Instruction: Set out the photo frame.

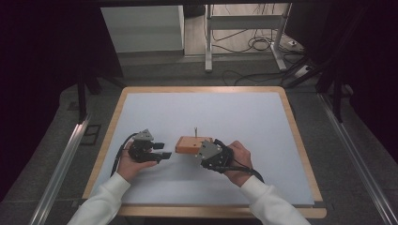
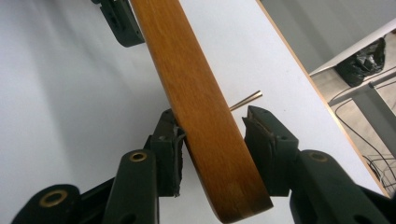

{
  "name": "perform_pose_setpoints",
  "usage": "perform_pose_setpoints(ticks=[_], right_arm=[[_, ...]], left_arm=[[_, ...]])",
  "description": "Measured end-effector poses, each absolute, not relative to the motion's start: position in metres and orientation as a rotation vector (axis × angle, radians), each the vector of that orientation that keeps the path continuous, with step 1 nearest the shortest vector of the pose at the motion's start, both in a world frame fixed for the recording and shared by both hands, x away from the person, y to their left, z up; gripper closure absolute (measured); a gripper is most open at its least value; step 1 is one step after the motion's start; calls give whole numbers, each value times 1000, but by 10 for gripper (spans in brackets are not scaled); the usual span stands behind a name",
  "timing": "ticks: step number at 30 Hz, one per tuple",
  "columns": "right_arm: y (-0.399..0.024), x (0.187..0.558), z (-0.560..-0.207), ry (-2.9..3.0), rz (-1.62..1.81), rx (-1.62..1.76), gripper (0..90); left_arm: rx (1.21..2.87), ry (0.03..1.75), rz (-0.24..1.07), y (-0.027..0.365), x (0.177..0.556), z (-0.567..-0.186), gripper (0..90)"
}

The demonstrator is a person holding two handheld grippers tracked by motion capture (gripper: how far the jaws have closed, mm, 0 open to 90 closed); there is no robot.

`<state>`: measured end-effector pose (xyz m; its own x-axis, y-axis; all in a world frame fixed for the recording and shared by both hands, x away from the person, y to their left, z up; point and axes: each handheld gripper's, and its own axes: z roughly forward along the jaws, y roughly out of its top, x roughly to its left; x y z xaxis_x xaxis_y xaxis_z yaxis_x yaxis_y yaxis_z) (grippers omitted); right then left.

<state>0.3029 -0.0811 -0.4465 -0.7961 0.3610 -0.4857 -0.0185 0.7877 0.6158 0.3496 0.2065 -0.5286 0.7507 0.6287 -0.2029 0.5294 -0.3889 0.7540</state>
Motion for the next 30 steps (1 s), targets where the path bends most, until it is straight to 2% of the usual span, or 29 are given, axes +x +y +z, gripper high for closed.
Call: perform_pose_setpoints(ticks=[30], right_arm=[[-75, 315, -426, 2396, 853, 199, 675]], left_arm=[[2080, 878, 141, 208, 351, -532, 390]])
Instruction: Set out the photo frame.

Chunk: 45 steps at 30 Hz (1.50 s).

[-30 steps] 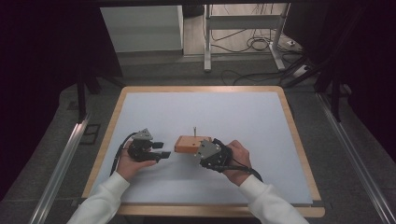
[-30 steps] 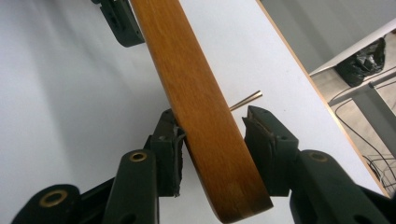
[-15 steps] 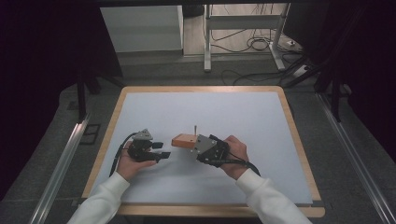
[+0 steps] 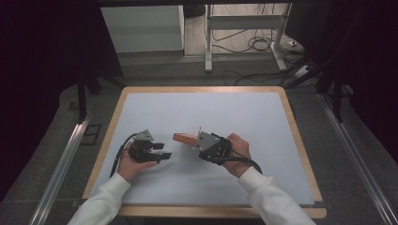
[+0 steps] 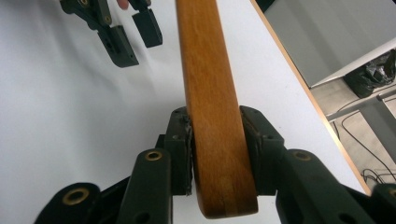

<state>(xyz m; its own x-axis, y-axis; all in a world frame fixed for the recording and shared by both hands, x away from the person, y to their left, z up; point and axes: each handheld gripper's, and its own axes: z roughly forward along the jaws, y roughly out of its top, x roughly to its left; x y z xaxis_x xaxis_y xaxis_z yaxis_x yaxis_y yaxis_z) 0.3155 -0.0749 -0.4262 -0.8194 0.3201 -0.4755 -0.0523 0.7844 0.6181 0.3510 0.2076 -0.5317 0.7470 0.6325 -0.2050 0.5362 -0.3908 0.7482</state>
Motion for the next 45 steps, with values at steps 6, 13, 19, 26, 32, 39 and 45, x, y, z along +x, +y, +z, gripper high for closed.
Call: perform_pose_setpoints(ticks=[6, 13, 19, 26, 32, 39, 45], right_arm=[[-80, 313, -415, 2436, 904, 205, 692], [-88, 303, -405, 2496, 959, 187, 692], [-93, 301, -402, 2514, 968, 176, 690], [-100, 314, -401, 2467, 955, 243, 673], [-102, 327, -401, 2444, 936, 299, 649], [-105, 344, -402, 2430, 923, 371, 588], [-108, 363, -404, 2427, 910, 436, 526]], left_arm=[[2077, 877, 141, 208, 351, -531, 390], [2077, 877, 142, 208, 351, -532, 390], [2080, 876, 142, 207, 351, -532, 391], [2083, 875, 137, 206, 351, -532, 390], [2074, 880, 135, 206, 351, -532, 390], [2080, 875, 134, 206, 351, -532, 390], [2072, 878, 138, 206, 350, -531, 390]])
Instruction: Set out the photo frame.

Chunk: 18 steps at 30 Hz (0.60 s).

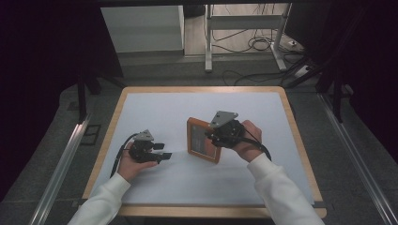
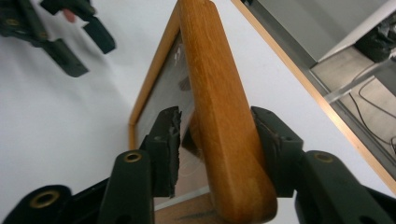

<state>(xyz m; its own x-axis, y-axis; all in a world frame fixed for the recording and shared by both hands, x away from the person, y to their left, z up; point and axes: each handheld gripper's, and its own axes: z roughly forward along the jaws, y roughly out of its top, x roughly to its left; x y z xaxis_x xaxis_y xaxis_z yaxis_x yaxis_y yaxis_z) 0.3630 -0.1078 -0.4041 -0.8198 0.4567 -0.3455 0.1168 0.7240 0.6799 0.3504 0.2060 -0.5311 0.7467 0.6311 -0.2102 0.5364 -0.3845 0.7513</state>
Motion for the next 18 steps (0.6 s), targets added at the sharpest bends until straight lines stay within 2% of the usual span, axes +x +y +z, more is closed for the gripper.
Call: perform_pose_setpoints(ticks=[18], right_arm=[[-115, 395, -422, 2380, 904, 635, 345]], left_arm=[[2055, 867, 157, 207, 349, -529, 384]])
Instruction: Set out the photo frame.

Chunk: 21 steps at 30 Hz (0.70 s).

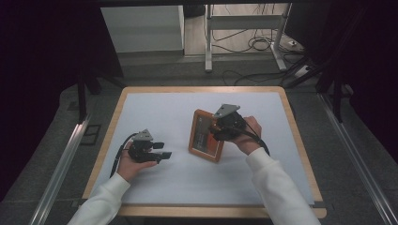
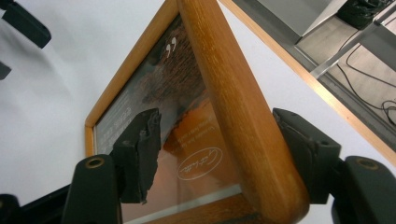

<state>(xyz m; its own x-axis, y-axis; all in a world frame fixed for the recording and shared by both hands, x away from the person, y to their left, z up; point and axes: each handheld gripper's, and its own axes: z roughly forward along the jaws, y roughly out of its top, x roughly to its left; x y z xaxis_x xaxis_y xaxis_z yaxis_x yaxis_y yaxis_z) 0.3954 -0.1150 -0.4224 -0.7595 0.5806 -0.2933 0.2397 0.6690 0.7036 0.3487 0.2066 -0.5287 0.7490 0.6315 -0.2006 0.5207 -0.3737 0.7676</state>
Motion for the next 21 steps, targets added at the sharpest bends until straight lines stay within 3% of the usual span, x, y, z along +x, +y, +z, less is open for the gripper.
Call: perform_pose_setpoints(ticks=[10, 21], right_arm=[[-129, 390, -422, 2277, 992, 741, 191], [-173, 352, -437, 2217, 1192, 885, 165]], left_arm=[[2050, 861, 155, 206, 347, -527, 380], [2060, 854, 195, 201, 342, -523, 376]])
